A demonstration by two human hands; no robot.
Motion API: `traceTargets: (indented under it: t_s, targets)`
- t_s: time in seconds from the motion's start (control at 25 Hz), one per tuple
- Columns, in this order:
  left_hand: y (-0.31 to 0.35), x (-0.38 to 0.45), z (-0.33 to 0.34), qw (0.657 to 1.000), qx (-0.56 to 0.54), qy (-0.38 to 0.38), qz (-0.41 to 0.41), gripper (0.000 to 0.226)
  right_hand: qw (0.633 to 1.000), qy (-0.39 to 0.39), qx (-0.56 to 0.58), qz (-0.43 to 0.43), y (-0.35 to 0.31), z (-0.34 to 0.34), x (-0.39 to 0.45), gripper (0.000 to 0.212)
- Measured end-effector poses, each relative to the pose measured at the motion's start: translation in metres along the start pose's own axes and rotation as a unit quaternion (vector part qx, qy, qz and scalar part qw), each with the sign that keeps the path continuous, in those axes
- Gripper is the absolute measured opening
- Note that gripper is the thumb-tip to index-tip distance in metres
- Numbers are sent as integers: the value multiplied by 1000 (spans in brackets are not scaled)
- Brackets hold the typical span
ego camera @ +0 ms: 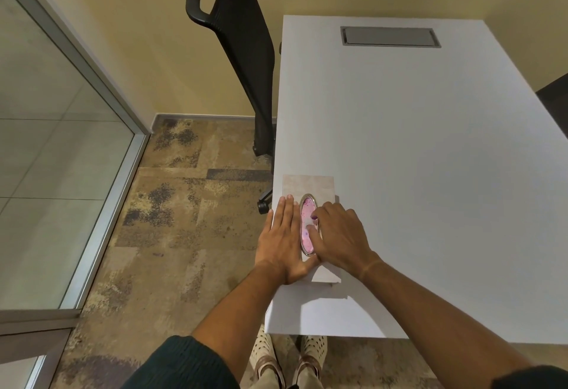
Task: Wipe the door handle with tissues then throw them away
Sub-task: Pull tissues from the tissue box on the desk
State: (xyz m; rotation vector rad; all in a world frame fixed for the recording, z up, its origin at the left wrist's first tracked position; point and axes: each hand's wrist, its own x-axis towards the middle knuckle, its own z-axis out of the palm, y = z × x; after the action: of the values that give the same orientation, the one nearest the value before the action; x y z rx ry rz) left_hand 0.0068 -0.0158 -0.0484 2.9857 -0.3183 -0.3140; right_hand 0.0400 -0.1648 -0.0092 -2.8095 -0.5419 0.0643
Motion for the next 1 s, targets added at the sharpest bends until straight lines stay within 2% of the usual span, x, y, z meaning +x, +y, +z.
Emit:
traceTargets:
  t_s: [0.16, 0.28, 0.4, 0.68, 0.88, 0.92, 1.0]
  targets:
    - [0, -1, -2, 1000, -5, 4, 3, 106, 999, 5, -20, -42, 0, 2, 2, 30]
    - [1, -1, -3, 1000, -1, -1, 3, 107, 997, 55, 30, -54, -3, -4, 0, 25]
    - [0, 0, -4, 1000, 0, -8, 4, 112, 986, 122, 108, -36, -8, -19, 8, 17]
    - [-1, -1, -5, 1000, 4, -17, 8, 109, 949, 181, 255, 43, -1, -54, 13, 6]
    - [0, -1, -6, 1000, 12, -22, 6, 113, 899, 170, 386, 115, 2, -73, 17, 8]
    - [0, -1, -6, 1000, 12, -23, 5, 112, 881, 149, 430, 128, 2, -78, 20, 11]
    - [0, -1, -6, 1000, 16, -25, 6, 113, 823, 107, 539, 146, -1, -87, 25, 13]
